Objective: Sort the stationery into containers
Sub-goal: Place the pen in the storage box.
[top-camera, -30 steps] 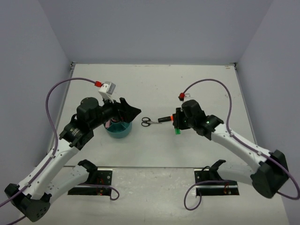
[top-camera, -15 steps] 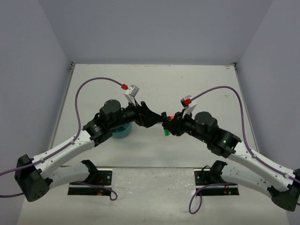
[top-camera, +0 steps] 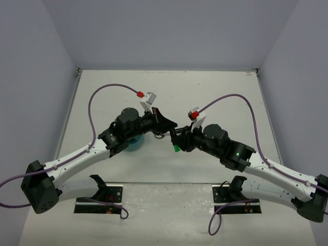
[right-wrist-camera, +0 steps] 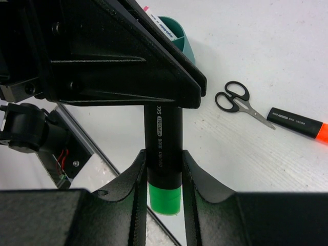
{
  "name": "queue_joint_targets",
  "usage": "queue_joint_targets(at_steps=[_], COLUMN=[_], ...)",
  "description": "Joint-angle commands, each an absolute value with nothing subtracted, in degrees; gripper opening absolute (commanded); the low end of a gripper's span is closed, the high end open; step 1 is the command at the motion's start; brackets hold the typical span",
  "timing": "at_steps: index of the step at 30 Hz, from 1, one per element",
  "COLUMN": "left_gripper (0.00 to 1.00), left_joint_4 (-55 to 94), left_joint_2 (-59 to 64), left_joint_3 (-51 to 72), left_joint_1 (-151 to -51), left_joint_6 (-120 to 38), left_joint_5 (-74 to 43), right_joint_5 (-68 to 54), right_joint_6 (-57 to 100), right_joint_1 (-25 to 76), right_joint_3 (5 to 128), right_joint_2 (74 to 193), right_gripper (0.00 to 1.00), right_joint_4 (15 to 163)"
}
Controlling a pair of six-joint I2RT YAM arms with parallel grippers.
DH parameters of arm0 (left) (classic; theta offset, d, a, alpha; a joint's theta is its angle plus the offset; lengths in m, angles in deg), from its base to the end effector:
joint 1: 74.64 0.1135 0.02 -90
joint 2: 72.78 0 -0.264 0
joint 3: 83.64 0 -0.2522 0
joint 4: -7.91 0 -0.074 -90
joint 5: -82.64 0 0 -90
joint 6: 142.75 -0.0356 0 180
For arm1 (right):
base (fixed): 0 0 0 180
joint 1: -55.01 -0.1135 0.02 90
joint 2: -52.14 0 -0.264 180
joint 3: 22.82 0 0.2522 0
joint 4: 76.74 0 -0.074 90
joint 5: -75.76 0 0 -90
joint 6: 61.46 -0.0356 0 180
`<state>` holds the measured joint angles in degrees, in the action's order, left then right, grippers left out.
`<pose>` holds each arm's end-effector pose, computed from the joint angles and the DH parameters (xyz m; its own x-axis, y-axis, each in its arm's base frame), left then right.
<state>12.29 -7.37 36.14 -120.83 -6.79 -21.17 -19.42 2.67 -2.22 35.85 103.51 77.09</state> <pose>0.1797 -0.1995 0.3127 -0.7009 -0.2777 -0.6570 0.5177 0.4355 -0.7364 0.1158 0.1739 0.3164 -0.5027 0.0219 -0.8642 -0.6355 0.6683 0.3866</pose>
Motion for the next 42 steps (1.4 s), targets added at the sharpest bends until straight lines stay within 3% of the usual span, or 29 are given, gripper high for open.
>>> queue_joint_targets(at_steps=[1, 4, 6, 7, 8, 9, 10, 17, 23, 31, 42], left_gripper=[0.0, 0.0, 0.0, 0.0, 0.0, 0.0, 0.0, 0.0, 0.0, 0.0, 0.0], left_joint_4=[10.62, 12.35, 13.82, 14.83, 17.2, 19.15, 20.68, 33.64, 41.54, 34.81, 30.65], left_joint_2=[-8.33, -8.35, -8.35, -8.38, -8.49, -8.63, -8.8, -12.06, -7.43, -5.27, -5.86], left_joint_3=[33.37, 32.7, 32.37, 31.99, 31.04, 30.31, 29.75, 25.32, 21.96, 27.15, 32.3], left_joint_1=[-121.04, -121.12, -121.04, -121.04, -121.04, -121.04, -121.04, -121.04, -118.65, -109.87, -109.44], left_joint_6=[-8.04, -8.94, -9.54, -10.15, -11.25, -12.15, -12.88, -20.3, -21.15, -24.3, -24.54], left_joint_5=[-20.91, -19.99, -19.14, -18.23, -15.75, -13.45, -10.97, 16.87, 33.08, 28.36, 22.97], right_joint_5=[-22.13, -23.51, -24.23, -24.84, -25.74, -26.45, -27.05, -34.44, -36.69, -35.17, -34.19], right_joint_6=[2.42, 2.09, 1.92, 1.67, 1.4, 1.25, 1.11, 0.84, 0.5, 0.05, 0.15], right_joint_1=[-2.47, -2.47, -2.47, -2.45, -2.4, -2.43, -2.47, -2.39, -2.38, -2.29, -2.29], right_joint_3=[37.98, 37.7, 37.7, 37.7, 37.7, 37.75, 37.84, 35.77, 32.63, 31.39, 31.9], right_joint_2=[103.17, 102.59, 102.44, 102.49, 102.44, 102.42, 102.41, 97.61, 93.24, 95.96, 100.55], right_gripper=[0.03, 0.15, 0.28, 0.44, 0.67, 0.79, 0.81, 0.92, 0.99, 0.99, 0.99], right_joint_4=[81.55, 81.6, 81.28, 81.04, 80.62, 80.05, 79.36, 74.14, 74.03, 73.52, 74.29])
